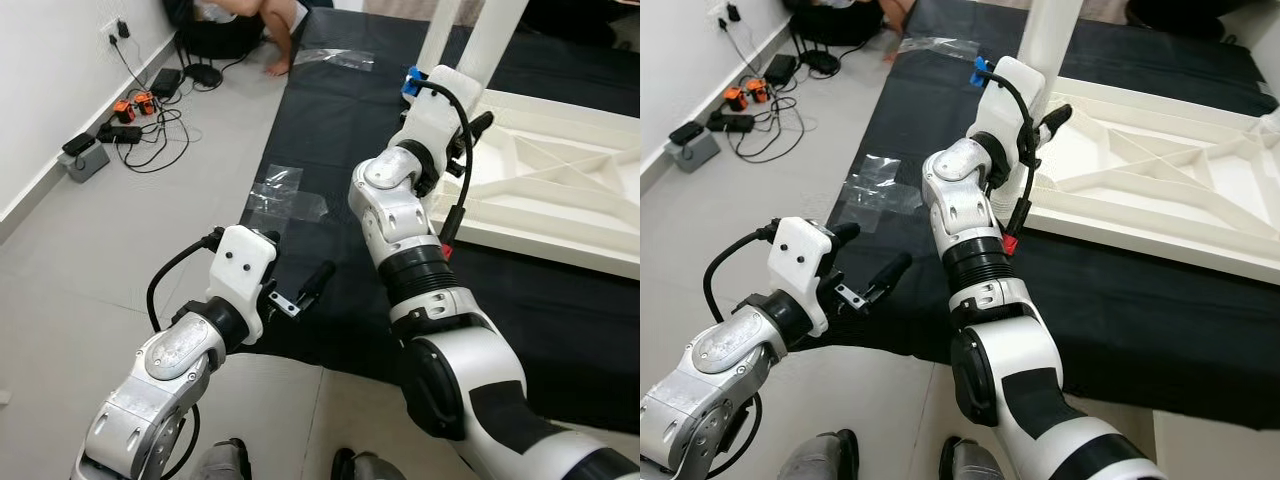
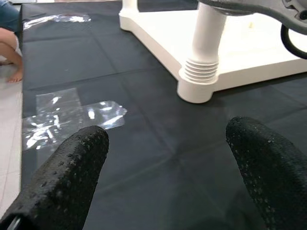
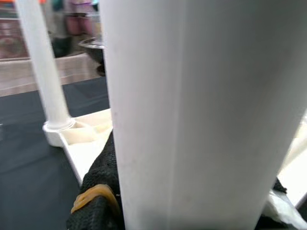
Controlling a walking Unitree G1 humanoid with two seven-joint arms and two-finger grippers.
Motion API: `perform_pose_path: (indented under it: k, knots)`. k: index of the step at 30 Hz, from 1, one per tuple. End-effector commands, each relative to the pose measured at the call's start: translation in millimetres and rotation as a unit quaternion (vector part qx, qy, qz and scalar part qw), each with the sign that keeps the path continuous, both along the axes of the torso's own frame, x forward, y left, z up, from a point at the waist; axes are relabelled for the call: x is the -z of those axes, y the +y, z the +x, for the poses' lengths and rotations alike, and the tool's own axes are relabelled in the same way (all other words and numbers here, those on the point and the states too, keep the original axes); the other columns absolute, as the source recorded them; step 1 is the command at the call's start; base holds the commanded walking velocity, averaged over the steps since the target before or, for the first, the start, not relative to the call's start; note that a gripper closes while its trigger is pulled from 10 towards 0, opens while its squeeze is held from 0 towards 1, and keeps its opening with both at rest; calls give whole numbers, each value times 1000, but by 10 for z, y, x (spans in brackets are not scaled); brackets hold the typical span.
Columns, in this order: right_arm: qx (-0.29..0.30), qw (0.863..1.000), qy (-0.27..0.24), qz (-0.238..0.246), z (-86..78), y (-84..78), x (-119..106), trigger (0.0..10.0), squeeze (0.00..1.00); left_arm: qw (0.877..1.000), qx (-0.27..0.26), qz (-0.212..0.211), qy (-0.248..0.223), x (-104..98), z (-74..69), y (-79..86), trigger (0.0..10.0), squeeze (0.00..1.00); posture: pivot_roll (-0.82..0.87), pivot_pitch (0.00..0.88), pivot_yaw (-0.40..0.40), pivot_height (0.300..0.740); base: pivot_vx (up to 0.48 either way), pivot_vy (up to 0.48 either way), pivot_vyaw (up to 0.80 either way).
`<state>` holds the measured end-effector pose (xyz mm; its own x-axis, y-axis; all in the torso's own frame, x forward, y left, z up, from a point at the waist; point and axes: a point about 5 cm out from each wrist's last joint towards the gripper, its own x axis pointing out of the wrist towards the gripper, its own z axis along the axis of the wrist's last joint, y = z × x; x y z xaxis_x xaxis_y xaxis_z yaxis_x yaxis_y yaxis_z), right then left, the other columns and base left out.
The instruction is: Building children table
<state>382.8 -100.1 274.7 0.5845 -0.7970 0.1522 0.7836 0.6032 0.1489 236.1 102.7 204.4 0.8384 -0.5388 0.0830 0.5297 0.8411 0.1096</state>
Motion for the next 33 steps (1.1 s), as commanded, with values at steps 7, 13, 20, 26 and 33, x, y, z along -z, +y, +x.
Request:
perform_pose_path:
  k: [7, 13, 20, 26, 33]
  knots:
    - [115, 986, 108, 53, -66, -181, 515, 10000, 0, 1000, -6, 3, 1, 11, -1, 10, 10000, 0, 104, 227, -71, 740, 0, 0, 0]
    - [129, 981, 121, 75, -68, -185, 533, 10000, 0, 1000, -6, 3, 0, 8, 2, 7, 10000, 0, 105, 226, -73, 740, 0, 0, 0]
    - [155, 972, 135, 113, -50, -244, 503, 10000, 0, 1000, -3, 5, 1, 15, 4, 3, 10000, 0, 107, 221, -74, 740, 0, 0, 0]
    - [176, 962, 147, 150, -57, -321, 560, 10000, 0, 1000, -1, 4, 3, 27, -7, -18, 10000, 0, 113, 212, -75, 740, 0, 0, 0]
    - [184, 957, 154, 163, -57, -385, 618, 10000, 0, 1000, -1, 7, 3, 39, -14, -6, 10000, 0, 111, 209, -71, 740, 0, 0, 0]
